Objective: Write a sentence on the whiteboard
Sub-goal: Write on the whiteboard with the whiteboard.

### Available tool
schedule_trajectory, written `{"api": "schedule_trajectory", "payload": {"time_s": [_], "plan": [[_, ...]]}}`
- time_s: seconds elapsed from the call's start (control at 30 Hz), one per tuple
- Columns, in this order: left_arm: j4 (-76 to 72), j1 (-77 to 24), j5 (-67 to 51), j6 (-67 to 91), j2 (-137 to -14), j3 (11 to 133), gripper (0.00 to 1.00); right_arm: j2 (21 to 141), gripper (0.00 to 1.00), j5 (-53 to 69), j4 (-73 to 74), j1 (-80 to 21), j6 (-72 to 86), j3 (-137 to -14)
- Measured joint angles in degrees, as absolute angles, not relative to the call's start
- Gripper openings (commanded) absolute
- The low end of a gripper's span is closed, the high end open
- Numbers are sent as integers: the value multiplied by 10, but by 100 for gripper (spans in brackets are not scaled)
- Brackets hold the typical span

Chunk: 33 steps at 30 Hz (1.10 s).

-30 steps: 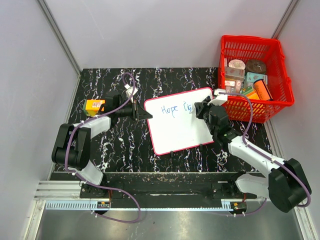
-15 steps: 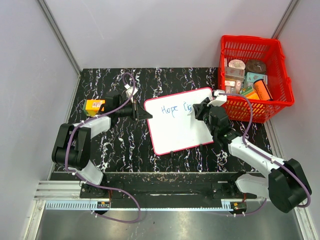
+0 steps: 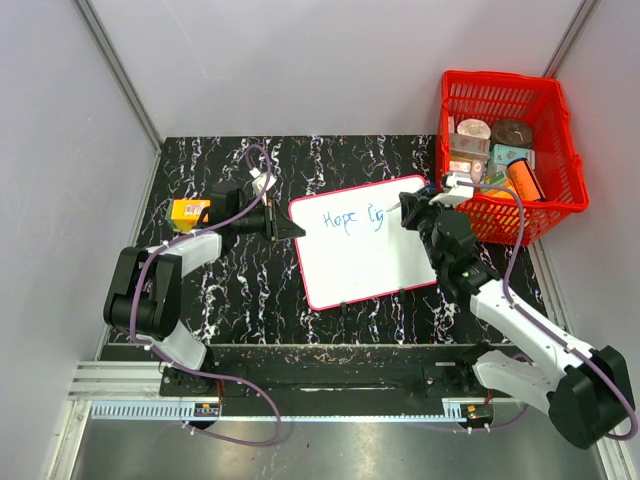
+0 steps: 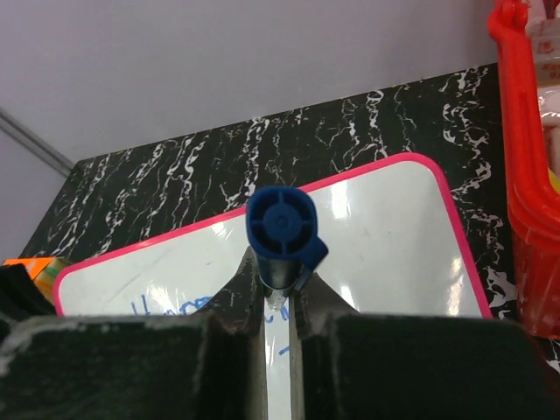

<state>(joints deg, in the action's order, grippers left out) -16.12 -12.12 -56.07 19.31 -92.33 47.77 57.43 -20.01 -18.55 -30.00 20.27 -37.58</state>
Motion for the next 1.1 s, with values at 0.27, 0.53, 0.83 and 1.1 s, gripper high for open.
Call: {"api": "schedule_trajectory", "payload": {"time_s": [0.27, 0.53, 0.83, 1.1], "plan": [[-161, -121, -561, 193, -923, 478, 0, 660, 0, -250, -180, -299, 166, -429], [-161, -121, -561, 193, -923, 478, 0, 687, 0, -268, -186, -298, 149, -448], [-161, -121, -561, 193, -923, 478, 0, 715, 0, -270, -196, -297, 142, -458], [-161, -121, -561, 193, -923, 478, 0, 733, 0, -269, -203, -296, 142, -465]]}}
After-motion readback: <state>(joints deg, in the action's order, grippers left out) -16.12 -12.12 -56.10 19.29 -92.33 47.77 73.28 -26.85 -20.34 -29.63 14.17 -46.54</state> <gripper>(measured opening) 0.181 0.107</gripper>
